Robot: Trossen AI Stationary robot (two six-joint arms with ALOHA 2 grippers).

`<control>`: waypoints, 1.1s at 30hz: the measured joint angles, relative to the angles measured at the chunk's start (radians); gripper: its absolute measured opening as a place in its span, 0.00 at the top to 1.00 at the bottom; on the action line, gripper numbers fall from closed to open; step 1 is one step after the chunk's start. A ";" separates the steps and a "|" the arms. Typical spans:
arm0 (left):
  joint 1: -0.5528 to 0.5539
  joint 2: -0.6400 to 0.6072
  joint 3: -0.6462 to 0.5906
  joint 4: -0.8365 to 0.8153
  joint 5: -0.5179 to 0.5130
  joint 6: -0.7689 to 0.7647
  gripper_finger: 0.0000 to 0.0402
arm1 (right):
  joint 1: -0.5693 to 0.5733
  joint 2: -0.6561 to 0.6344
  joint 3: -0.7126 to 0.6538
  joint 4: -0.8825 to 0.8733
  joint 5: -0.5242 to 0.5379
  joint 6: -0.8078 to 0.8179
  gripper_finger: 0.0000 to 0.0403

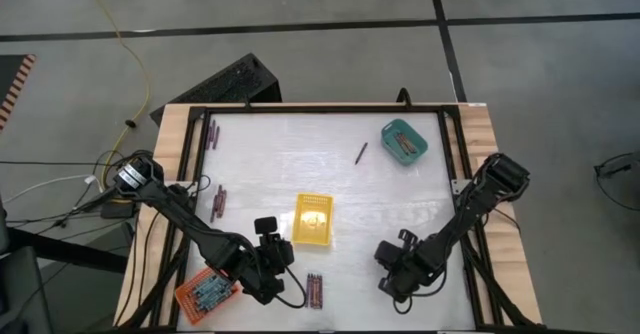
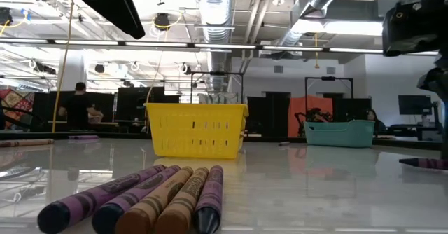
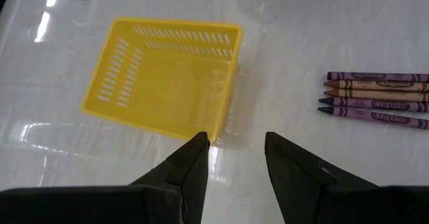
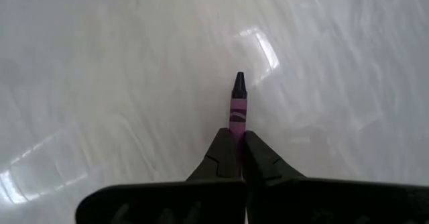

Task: Sort crayons
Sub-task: Put the violet crayon into the yellow basket

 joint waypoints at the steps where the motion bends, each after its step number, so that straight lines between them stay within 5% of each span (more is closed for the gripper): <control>1: 0.000 0.000 0.000 0.000 0.000 0.000 0.66 | -0.006 0.000 0.000 0.000 0.000 -0.010 1.00; 28: -0.032 0.000 0.000 -0.025 0.078 -0.004 0.66 | -0.329 0.000 0.268 0.007 -0.004 -0.709 1.00; 33: -0.051 0.000 0.000 -0.041 0.062 -0.025 0.66 | -0.431 0.000 0.290 0.141 -0.099 -0.829 1.00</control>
